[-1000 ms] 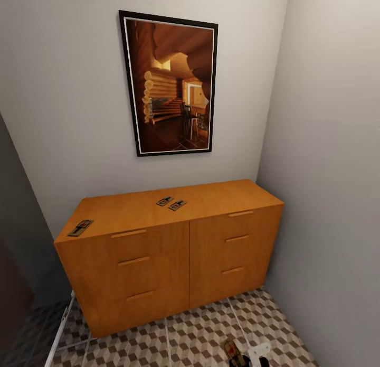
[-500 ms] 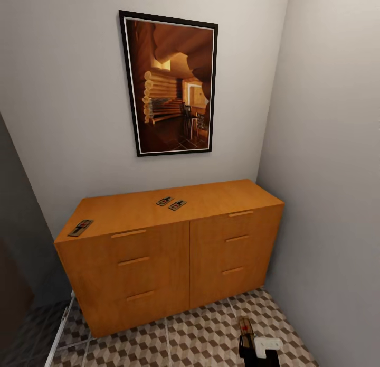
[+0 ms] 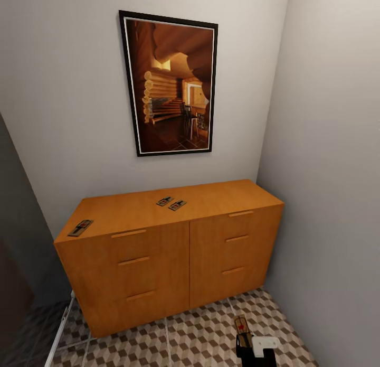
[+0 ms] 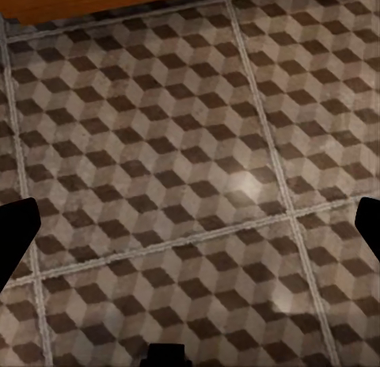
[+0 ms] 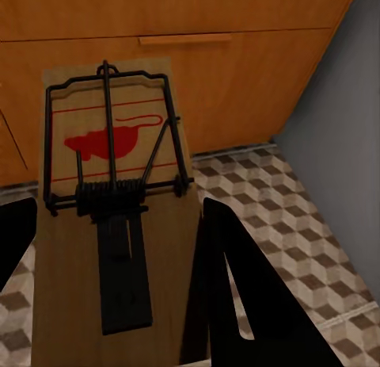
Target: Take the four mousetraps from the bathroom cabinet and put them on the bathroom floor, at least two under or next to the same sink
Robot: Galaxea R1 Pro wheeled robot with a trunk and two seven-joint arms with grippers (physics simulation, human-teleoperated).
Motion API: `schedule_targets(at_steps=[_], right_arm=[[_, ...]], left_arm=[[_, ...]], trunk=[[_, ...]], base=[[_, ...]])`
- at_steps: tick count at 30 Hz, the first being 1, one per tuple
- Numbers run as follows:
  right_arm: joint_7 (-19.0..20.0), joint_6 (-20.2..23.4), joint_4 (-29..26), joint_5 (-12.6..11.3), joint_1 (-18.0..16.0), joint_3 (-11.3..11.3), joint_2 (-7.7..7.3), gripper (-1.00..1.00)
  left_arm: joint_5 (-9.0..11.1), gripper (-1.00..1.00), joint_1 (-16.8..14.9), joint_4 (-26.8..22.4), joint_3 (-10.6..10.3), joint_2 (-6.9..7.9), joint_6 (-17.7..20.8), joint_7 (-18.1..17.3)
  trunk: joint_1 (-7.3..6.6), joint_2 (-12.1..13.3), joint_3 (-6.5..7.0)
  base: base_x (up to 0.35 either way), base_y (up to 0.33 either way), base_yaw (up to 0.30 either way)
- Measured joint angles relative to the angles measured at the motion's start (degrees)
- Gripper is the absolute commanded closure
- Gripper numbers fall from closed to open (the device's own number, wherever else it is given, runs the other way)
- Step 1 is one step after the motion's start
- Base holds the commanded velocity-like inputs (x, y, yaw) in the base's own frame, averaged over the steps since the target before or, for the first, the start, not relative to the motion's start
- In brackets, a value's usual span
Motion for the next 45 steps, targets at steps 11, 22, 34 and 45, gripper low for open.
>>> schedule_targets(at_steps=[11, 22, 34, 45], right_arm=[[-0.26, 0.01, 0.06, -0.07, 0.00, -0.09, -0.22, 1.00], [-0.26, 1.30, 0.09, -0.09, 0.00, -0.09, -0.26, 1.00], [-0.18, 2.65, 0.09, -0.07, 0.00, -0.08, -0.27, 1.00], [-0.07, 2.67, 0.13, -0.07, 0.00, -0.08, -0.35, 1.00]], left_arm=[[0.00, -1.00, -0.01, 0.21, -0.05, -0.03, 0.00, 0.00], [0.00, -1.00, 0.00, 0.78, -0.08, -0.03, 0.00, 0.00], [-0.05, -1.00, 0.02, -0.25, -0.17, -0.02, -0.07, -0.10], [-0.05, -1.00, -0.01, -29.22, 0.10, 0.80, 23.92, -0.07]], trunk=[[0.00, 0.00, 0.00], [0.02, 0.00, 0.00], [0.00, 0.00, 0.00], [0.00, 0.00, 0.01]], base=[[0.000, 0.000, 0.000], [-0.118, 0.000, 0.000], [-0.048, 0.000, 0.000], [0.000, 0.000, 0.000]])
